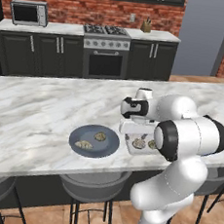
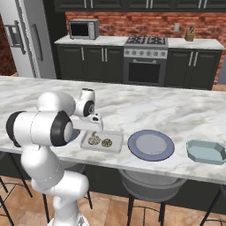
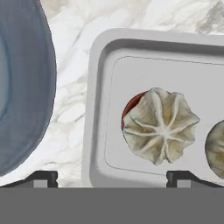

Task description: Place two dumplings into each of the tupperware containers and then place the containers in the fridge.

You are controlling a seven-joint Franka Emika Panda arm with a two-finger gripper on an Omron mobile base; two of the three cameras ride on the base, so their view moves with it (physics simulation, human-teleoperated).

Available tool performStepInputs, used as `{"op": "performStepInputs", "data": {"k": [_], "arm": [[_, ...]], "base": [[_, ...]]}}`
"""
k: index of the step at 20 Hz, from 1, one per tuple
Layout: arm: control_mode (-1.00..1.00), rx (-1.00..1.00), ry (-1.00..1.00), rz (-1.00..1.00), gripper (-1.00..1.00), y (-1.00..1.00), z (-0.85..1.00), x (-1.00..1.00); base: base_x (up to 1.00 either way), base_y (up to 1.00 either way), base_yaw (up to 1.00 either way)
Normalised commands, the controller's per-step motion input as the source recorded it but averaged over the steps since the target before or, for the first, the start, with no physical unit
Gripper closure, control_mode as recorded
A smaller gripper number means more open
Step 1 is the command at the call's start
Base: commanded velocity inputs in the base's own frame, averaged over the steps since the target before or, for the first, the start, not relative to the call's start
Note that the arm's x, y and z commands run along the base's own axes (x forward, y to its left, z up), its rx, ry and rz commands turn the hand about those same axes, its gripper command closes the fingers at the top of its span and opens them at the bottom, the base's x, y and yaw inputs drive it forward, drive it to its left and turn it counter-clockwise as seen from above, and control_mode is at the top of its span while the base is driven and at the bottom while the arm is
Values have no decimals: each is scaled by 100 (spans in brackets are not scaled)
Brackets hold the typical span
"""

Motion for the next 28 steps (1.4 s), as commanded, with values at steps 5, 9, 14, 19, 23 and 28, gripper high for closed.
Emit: {"op": "performStepInputs", "data": {"k": [5, 9, 14, 19, 23, 28], "arm": [[-100, 0, -4, 0, -100, 21, -20, -12], [-100, 0, -9, 0, -100, 1, -31, 0], [-100, 0, -5, 0, -100, 15, -39, 0], [-100, -1, -1, 0, -100, 9, -23, 0], [-100, 0, -1, 0, -100, 3, -3, -14], [-100, 0, -7, 0, -100, 9, -5, -28]], "base": [[0, 0, 0], [0, 0, 0], [0, 0, 0], [0, 0, 0], [0, 0, 0], [0, 0, 0]]}}
